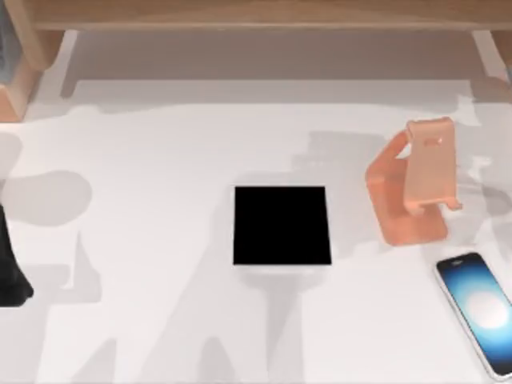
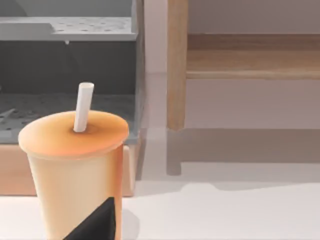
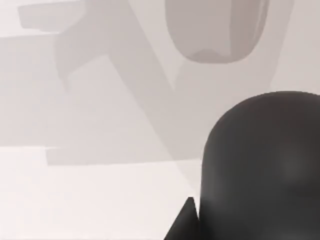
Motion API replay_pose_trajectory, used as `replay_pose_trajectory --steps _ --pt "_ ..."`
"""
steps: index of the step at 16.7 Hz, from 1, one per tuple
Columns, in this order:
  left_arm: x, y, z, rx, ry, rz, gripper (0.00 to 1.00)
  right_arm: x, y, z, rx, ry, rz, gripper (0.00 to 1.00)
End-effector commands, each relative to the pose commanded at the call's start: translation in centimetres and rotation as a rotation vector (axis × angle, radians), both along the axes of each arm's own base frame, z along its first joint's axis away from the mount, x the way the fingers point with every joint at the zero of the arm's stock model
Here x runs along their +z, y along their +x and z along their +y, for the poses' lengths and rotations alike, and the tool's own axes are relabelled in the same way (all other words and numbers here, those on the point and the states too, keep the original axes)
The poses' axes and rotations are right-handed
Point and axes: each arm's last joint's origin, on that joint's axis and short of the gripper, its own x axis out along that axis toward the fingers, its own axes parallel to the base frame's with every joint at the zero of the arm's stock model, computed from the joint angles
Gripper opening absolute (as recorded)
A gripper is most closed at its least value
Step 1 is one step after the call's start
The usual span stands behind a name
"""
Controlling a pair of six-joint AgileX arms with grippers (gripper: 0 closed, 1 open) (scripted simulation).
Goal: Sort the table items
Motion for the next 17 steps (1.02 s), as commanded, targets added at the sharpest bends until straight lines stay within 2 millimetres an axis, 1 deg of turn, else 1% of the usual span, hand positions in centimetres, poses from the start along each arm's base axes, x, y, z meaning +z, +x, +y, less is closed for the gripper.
replay_pose_trajectory --steps 2,5,7,9,11,13,15,17 --pt "0.0 0.0 0.0 0.000 0.000 0.000 1.00 1.1 -0.1 0.0 -0.003 -0.001 -0.010 0.00" --pt "0.0 0.0 0.0 0.000 0.000 0.000 1.00 0.9 -0.1 0.0 -0.003 -0.001 -0.007 0.00" --pt "0.0 0.0 0.0 0.000 0.000 0.000 1.00 1.2 0.0 0.2 0.006 -0.004 -0.014 0.00" --pt "0.0 0.0 0.0 0.000 0.000 0.000 1.00 2.6 0.1 1.0 0.046 -0.015 -0.055 0.00" --pt "0.0 0.0 0.0 0.000 0.000 0.000 1.00 5.1 0.1 2.8 0.120 -0.032 -0.127 0.00" --pt "0.0 0.0 0.0 0.000 0.000 0.000 1.00 8.0 0.0 5.5 0.236 -0.047 -0.215 0.00" --pt "0.0 0.0 0.0 0.000 0.000 0.000 1.00 10.6 -0.5 9.0 0.388 -0.057 -0.301 0.00" --pt "0.0 0.0 0.0 0.000 0.000 0.000 1.00 12.2 -1.1 12.9 0.572 -0.063 -0.365 0.00"
